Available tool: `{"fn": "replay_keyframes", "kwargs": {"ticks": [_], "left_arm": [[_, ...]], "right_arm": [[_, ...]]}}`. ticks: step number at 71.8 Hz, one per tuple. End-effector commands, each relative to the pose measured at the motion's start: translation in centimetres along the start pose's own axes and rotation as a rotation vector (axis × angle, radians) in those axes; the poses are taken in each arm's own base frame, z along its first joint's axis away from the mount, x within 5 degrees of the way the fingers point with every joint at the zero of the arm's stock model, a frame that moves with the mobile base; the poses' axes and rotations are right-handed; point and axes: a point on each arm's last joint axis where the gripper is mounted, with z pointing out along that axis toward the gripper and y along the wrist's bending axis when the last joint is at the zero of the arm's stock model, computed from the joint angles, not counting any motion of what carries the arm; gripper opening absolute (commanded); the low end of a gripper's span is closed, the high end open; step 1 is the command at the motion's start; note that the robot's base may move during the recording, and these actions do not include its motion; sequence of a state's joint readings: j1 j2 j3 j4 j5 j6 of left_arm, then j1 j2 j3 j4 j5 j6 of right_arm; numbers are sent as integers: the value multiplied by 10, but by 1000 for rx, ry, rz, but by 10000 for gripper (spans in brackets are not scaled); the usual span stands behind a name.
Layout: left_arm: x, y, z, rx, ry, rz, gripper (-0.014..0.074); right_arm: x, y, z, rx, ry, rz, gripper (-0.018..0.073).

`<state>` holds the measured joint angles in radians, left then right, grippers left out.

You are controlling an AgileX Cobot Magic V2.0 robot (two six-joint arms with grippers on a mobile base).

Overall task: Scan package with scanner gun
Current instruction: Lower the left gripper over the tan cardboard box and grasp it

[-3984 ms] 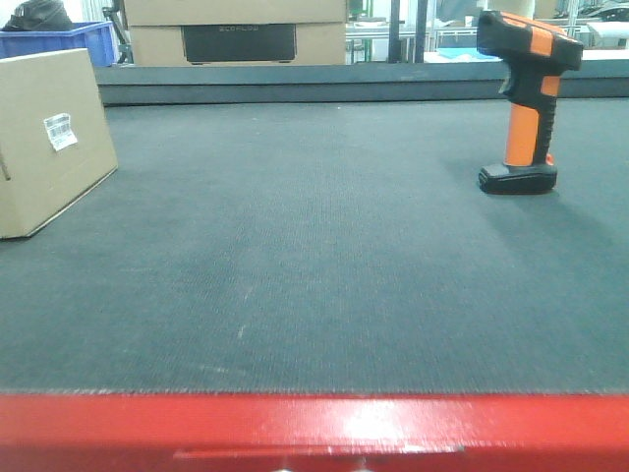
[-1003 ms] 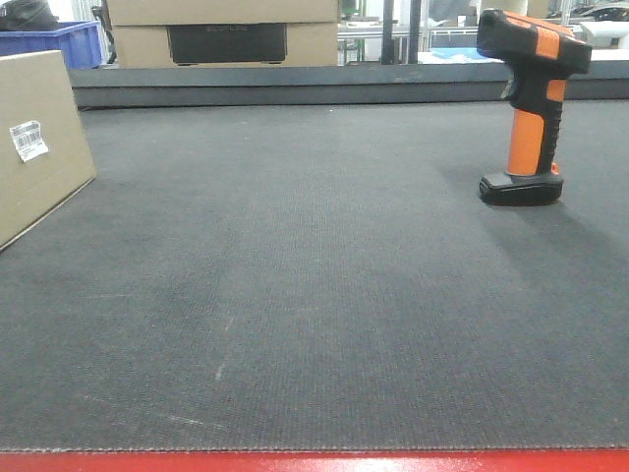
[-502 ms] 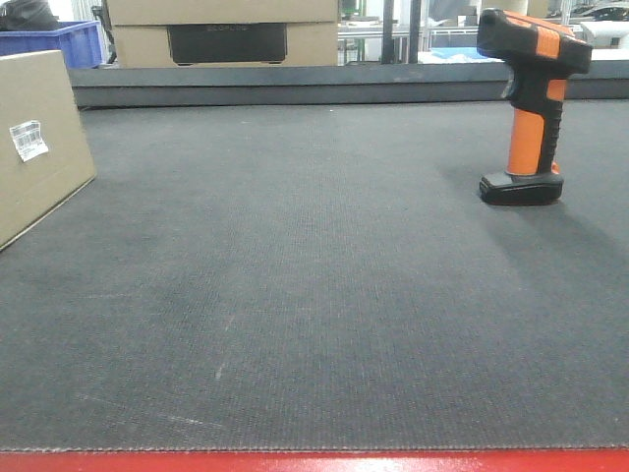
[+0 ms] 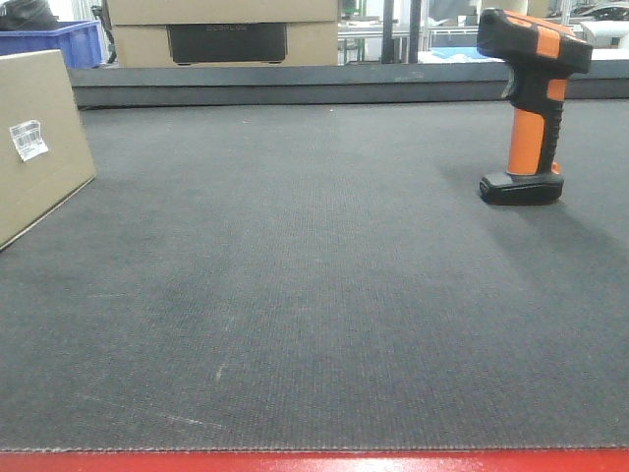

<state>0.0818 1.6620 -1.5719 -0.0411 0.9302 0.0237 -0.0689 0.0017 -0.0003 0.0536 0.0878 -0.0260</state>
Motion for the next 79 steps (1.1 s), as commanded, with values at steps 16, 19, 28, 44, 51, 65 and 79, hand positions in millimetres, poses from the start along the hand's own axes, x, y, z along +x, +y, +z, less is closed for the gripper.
{"fn": "replay_keyframes", "kwargs": {"ticks": [16, 19, 28, 44, 51, 65, 79], "left_arm": [[-2, 2, -1, 0, -13, -5, 530], [-2, 2, 0, -1, -9, -5, 569], [1, 2, 14, 0, 46, -8, 590], [8, 3, 44, 0, 137, -17, 590], [13, 3, 55, 2, 184, -19, 590], [13, 3, 57, 2, 194, -19, 454], [13, 2, 57, 16, 193, -30, -84]], "right_arm": [[-2, 0, 0, 0, -21, 2, -168], [-2, 0, 0, 0, -21, 2, -168], [-2, 0, 0, 0, -21, 2, -168], [-2, 0, 0, 0, -21, 2, -168], [-2, 0, 0, 0, -21, 2, -168], [-2, 0, 0, 0, -21, 2, -168], [-2, 0, 0, 0, -21, 2, -168]]}}
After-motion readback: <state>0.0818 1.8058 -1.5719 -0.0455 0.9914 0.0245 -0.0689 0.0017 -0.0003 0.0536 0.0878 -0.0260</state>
